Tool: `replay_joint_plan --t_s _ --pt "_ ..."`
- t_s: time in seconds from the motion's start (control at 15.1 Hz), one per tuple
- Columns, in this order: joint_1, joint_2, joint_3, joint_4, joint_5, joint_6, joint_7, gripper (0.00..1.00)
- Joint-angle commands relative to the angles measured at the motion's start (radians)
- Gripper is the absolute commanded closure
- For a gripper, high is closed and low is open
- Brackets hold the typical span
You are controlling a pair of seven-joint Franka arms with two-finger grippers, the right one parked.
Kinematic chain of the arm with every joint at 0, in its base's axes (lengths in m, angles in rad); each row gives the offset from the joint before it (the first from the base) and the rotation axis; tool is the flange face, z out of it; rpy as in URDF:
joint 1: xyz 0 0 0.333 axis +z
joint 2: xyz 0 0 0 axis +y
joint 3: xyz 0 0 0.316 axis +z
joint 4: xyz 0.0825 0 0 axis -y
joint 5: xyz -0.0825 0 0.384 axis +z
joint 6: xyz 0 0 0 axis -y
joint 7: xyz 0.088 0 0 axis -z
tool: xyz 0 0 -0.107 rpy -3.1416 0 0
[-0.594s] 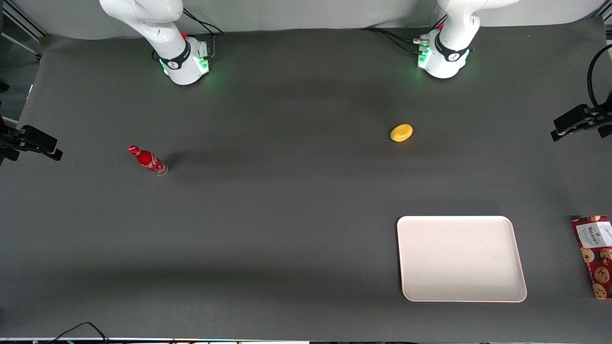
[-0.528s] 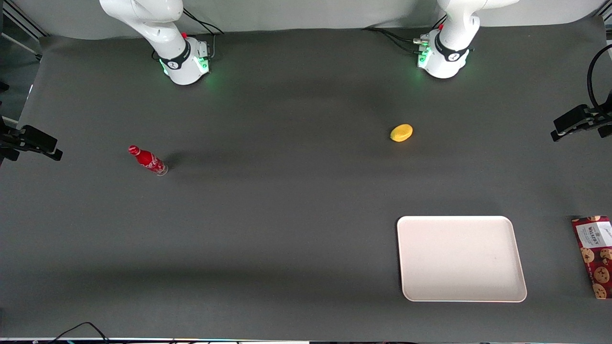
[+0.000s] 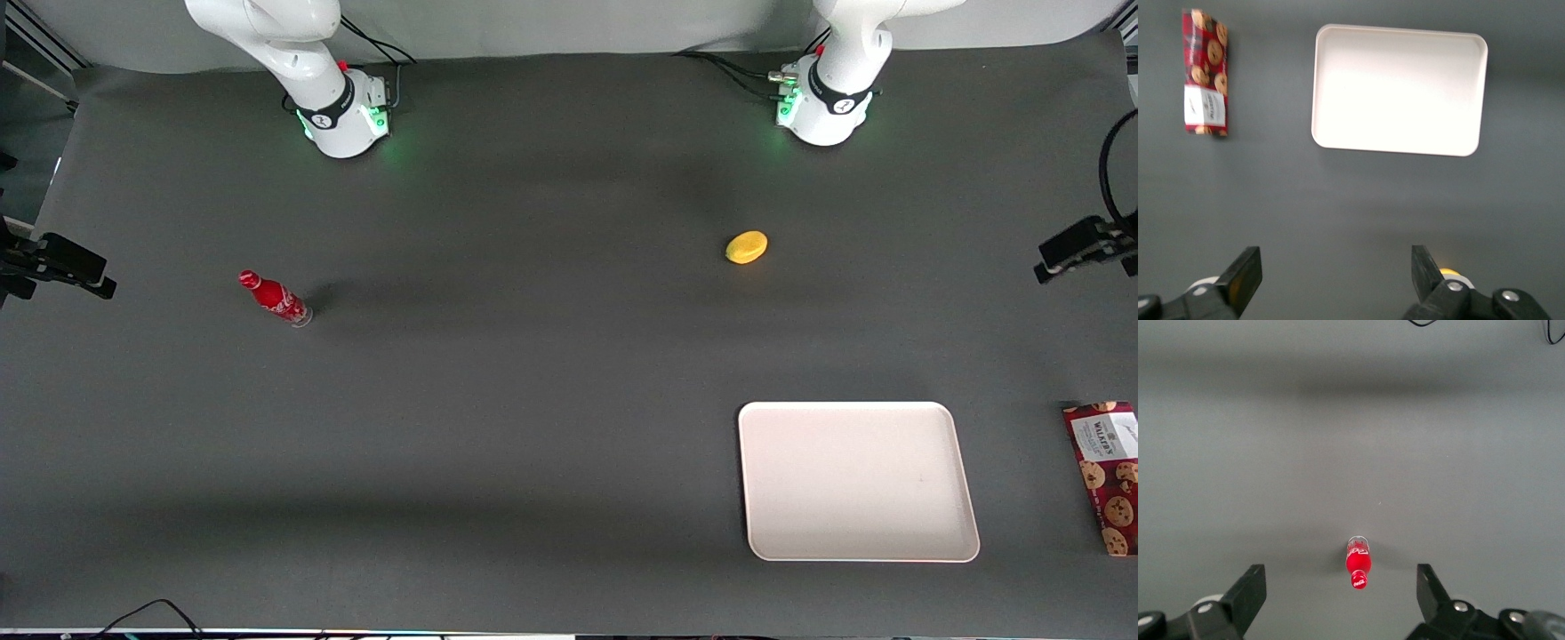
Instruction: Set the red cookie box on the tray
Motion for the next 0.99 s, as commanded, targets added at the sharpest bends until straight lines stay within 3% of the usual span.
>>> replay_joint_plan --t_s 0.0,0.4,0.46,0.59,0.66,0.92 --pt "-0.005 0.104 0.108 0.01 -0.011 0.16 0.166 0.0" --pt "0.03 0.452 0.23 0.209 -0.02 0.32 0.416 0.0" --pt "0.066 0.506 0.231 0.236 -0.061 0.343 0.458 0.0" --pt "0.155 0.605 0.231 0.279 -0.255 0.369 0.525 0.0" --pt "0.166 0.659 0.231 0.321 -0.285 0.39 0.573 0.0" --pt "0.197 0.802 0.233 0.422 -0.289 0.502 0.673 0.0"
